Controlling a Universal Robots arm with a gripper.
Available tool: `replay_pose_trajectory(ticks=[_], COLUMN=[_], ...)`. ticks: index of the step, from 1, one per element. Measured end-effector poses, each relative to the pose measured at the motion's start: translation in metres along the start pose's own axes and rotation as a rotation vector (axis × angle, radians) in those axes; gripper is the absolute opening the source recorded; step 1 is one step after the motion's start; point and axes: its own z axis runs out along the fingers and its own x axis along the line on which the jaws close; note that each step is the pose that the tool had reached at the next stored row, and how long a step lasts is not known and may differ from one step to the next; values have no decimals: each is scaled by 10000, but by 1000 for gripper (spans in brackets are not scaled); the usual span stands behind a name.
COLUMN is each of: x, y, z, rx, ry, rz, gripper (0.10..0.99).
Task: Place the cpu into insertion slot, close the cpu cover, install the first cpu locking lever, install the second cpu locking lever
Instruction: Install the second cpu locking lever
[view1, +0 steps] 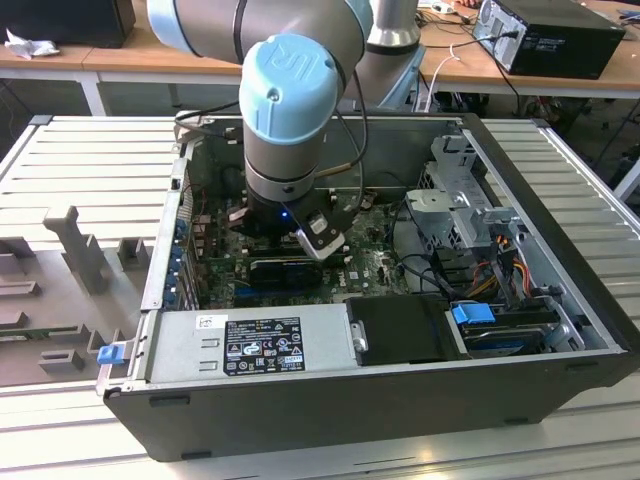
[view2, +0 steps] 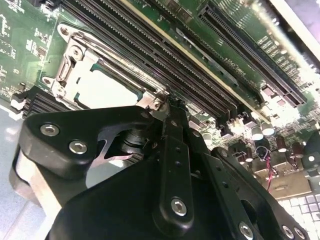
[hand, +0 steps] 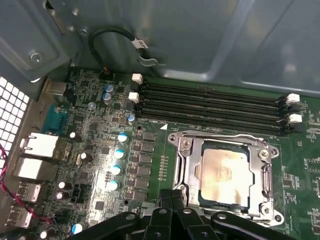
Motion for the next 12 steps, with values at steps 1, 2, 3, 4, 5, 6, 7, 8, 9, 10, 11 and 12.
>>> replay_pose_trajectory(ticks=[1,2,3,4,5,6,7,8,9,10,11,12], x=[14,17,16,15,15,14,13,13,13,12,12,12], y=[1,9,27,58,79,89,102,114,123,131,137,143], z=[0,-22,-69,-153,-209,-237,-272,-305,-329,-349,-366,-382], rx=[-6,-16,-17,-18,-17,-17,-17,-17,-17,-17,-17,-18], ry=[1,0,-1,-1,0,0,-1,0,0,-1,-1,-2], rz=[-1,-3,-3,-2,-2,-2,-3,-2,-2,-2,-2,-2], gripper=[106,106,106,106,106,106,106,106,106,106,106,106])
